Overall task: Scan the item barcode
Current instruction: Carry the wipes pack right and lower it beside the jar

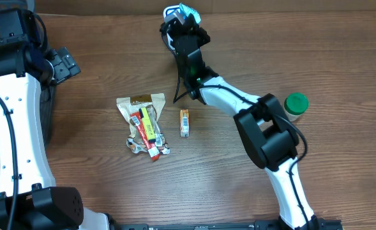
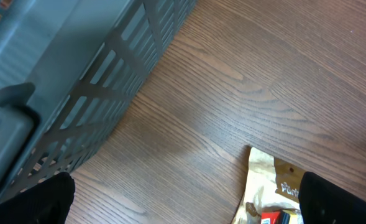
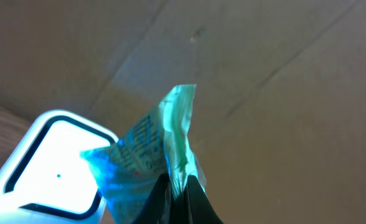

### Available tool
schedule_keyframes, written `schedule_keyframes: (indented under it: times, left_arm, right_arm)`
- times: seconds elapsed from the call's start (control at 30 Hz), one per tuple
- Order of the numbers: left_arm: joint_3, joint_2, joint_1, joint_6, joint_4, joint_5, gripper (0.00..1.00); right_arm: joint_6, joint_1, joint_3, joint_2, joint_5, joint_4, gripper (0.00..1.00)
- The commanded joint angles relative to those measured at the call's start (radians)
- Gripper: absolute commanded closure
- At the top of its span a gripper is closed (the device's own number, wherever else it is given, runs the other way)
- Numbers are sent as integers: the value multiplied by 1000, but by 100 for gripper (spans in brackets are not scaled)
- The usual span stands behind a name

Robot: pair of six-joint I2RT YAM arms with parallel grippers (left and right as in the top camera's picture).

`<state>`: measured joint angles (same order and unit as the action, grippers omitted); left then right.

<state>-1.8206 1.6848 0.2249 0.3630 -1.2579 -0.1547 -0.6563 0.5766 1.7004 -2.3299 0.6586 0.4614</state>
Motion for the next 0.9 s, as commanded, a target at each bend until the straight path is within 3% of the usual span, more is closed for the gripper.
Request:
schedule_keyframes:
  times: [0.0, 0.07, 0.27, 0.5, 0.7, 0.83, 0.87]
  left_arm:
    - [-20, -18, 1, -12, 2, -12, 0]
    - [-21, -18, 1, -12, 2, -12, 0]
    - [-21, -18, 1, -12, 2, -12, 0]
    - [-21, -18, 1, -12, 2, -12, 0]
    - [-20, -18, 1, -12, 2, -12, 0]
    - [-21, -18, 1, -12, 2, -12, 0]
    - [-20, -18, 1, -12, 2, -12, 0]
  right_arm:
    - [196, -5, 22, 213, 9, -117, 97]
    - [274, -11, 22, 270, 9, -246, 96]
    - [488, -87, 22, 455, -180, -937, 97]
    - [525, -260, 20, 466, -526, -1572, 96]
    - [419, -375, -15, 454, -698, -1669, 94]
    - [417, -411, -25, 454, -698, -1667, 80]
    - [417, -415, -27, 454, -698, -1668, 70]
